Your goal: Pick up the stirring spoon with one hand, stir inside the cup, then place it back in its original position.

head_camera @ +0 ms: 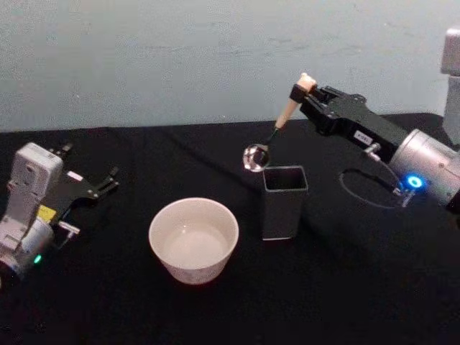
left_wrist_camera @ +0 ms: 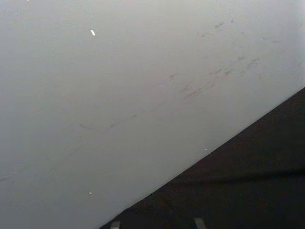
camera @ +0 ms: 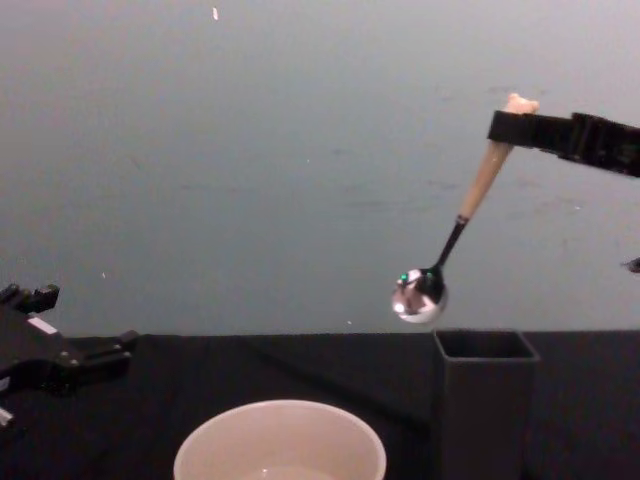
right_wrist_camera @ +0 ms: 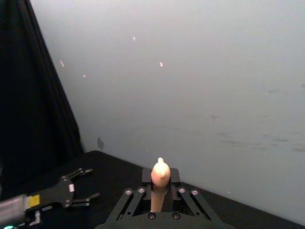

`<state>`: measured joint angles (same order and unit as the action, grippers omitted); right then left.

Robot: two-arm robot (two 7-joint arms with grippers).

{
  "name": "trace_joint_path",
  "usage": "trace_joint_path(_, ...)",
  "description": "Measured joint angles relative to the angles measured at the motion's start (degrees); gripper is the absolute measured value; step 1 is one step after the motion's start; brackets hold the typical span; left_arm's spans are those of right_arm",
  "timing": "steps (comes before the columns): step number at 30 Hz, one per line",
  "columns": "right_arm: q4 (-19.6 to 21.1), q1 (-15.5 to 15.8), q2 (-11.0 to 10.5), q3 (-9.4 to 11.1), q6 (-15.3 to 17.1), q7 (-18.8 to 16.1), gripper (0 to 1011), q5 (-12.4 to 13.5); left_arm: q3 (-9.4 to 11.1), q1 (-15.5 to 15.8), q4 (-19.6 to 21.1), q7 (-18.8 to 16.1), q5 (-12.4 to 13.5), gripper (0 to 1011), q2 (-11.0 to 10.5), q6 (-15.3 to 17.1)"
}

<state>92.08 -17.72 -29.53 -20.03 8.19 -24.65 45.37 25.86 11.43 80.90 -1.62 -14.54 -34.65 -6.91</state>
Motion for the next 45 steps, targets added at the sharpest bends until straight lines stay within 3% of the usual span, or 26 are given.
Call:
trace_joint_path(11, -0.99, -1.64, 0.78, -4.69, 0.57, -1.37, 218, 0.33, 0.0, 0.0, 0.0, 0.0, 0.0, 1001, 0.0, 0.0)
trace_joint_path(23, -2.46, -1.74, 1.12, -10.36, -2.65, -3.66, 218, -6.59, 0.0, 0.0, 0.0, 0.0, 0.0, 1001, 0.0, 0.0)
trace_joint_path(45, -4.41, -0.54, 2.24, -14.05, -4.13, -7.63, 218, -12.83, 0.0, 0.0, 0.0, 0.0, 0.0, 1001, 0.0, 0.0)
